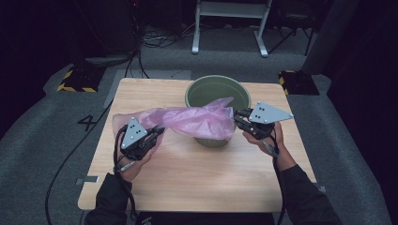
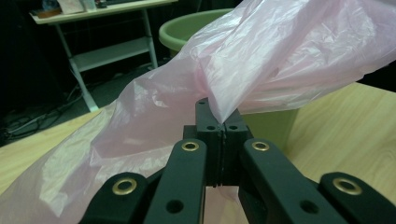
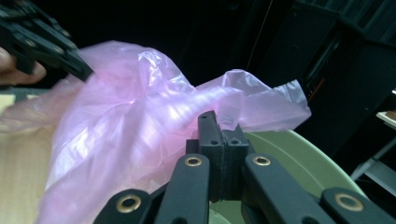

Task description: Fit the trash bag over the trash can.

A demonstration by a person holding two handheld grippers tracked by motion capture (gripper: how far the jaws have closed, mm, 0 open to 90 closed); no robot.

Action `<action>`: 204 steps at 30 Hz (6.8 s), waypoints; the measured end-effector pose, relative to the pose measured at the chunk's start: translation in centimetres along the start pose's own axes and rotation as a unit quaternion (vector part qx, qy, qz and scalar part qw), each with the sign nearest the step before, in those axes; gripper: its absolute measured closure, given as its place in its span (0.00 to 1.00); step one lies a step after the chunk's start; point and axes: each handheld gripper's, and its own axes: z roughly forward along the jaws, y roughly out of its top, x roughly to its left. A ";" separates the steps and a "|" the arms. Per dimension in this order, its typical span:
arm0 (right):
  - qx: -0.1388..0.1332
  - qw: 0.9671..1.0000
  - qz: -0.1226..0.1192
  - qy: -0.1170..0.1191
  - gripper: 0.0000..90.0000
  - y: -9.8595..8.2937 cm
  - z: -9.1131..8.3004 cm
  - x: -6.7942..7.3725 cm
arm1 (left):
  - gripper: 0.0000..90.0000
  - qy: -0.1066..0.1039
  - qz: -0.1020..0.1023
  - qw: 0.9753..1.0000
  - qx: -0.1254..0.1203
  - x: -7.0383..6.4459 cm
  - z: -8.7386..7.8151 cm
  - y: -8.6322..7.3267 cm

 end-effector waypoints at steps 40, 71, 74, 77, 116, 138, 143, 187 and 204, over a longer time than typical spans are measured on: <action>0.144 0.982 0.110 -0.061 0.35 -3.2 3.6 -9.1 | 0.99 0.035 0.049 0.997 0.044 -0.3 6.2 5.7; 0.109 0.992 0.031 -0.045 0.61 1.0 1.1 -5.5 | 0.99 0.043 0.077 0.993 0.075 -1.4 7.7 6.9; 0.152 0.987 0.029 -0.041 0.69 0.4 2.6 -5.7 | 0.99 0.049 0.066 0.994 0.069 -0.7 7.0 6.8; 0.187 0.981 0.035 -0.044 0.69 -0.4 4.1 -6.1 | 0.99 0.056 0.059 0.994 0.068 -0.2 6.7 6.7; 0.119 0.990 0.061 -0.051 0.36 0.8 -2.0 -7.7 | 0.99 0.064 0.082 0.991 0.084 -0.6 7.5 6.5; 0.175 0.983 0.001 0.052 0.98 0.8 6.5 -2.7 | 0.94 -0.008 0.126 0.990 0.069 -4.9 9.0 8.0; 0.185 0.981 0.027 0.046 1.00 -0.2 6.1 -3.6 | 0.62 -0.031 0.108 0.990 0.081 -4.4 8.5 7.8; 0.127 0.989 0.057 0.058 0.23 -0.4 2.2 -5.7 | 1.00 -0.032 0.099 0.989 0.103 -0.9 5.7 5.1; 0.178 0.982 0.043 0.045 0.98 -0.1 6.3 -4.2 | 1.00 -0.068 0.106 0.988 0.087 -2.1 5.9 6.8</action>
